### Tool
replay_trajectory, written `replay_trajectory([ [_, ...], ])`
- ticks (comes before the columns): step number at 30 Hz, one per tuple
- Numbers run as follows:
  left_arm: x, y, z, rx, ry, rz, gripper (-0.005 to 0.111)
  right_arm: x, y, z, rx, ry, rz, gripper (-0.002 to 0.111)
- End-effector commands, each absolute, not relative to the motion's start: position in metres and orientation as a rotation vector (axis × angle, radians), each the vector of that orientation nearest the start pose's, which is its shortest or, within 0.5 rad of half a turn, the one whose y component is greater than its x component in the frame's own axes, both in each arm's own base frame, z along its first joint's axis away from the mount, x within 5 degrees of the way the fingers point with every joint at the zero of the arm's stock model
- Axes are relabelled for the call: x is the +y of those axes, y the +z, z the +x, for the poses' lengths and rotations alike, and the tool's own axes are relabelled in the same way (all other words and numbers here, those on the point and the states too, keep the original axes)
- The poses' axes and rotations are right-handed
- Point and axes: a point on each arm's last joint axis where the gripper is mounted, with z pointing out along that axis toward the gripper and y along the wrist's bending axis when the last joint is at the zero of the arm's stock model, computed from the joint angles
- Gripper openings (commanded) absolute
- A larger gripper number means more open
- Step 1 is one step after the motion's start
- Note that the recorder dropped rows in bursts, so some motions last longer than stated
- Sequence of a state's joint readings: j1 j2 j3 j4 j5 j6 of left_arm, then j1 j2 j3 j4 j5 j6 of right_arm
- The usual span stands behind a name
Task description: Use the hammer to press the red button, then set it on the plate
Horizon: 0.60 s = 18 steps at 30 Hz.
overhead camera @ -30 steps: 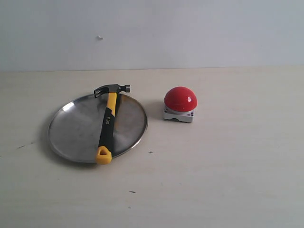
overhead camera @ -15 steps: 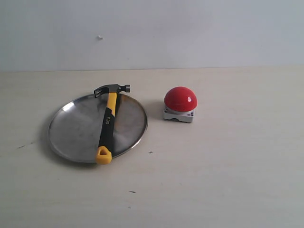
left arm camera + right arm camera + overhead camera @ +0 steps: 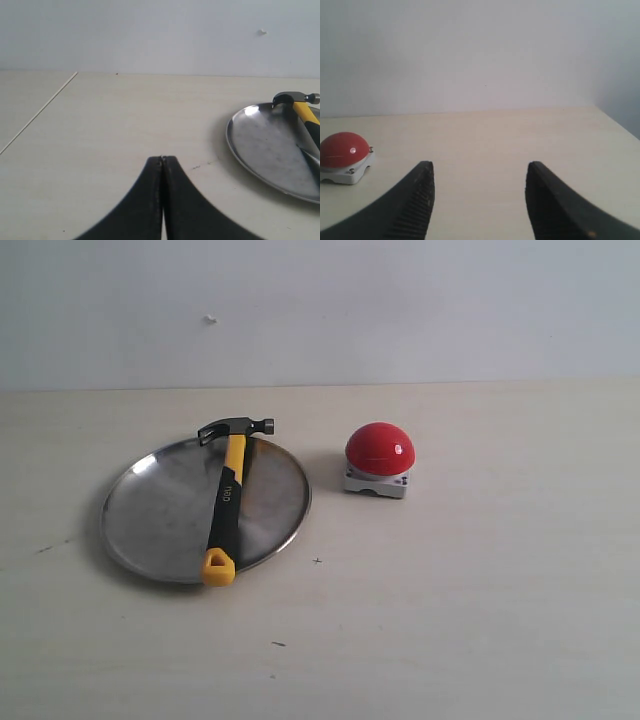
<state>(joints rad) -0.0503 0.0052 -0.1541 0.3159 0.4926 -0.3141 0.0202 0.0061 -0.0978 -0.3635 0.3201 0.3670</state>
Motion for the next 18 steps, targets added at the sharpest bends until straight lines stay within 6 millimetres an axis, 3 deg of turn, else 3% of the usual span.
replay_trajectory([
  [1, 0.011, 0.221, 0.044, 1.8, 0.067, -0.092, 0.0, -0.009, 0.216, 0.05, 1.698, -0.053, 0.104, 0.054],
  [10, 0.011, 0.221, 0.044, 1.8, 0.067, -0.092, 0.0, -0.008, 0.21, 0.05, 1.736, 0.0, 0.148, 0.054],
  [18, 0.011, 0.221, 0.044, 1.8, 0.067, -0.092, 0.0, -0.008, 0.188, 0.053, 1.798, 0.012, 0.158, 0.054],
])
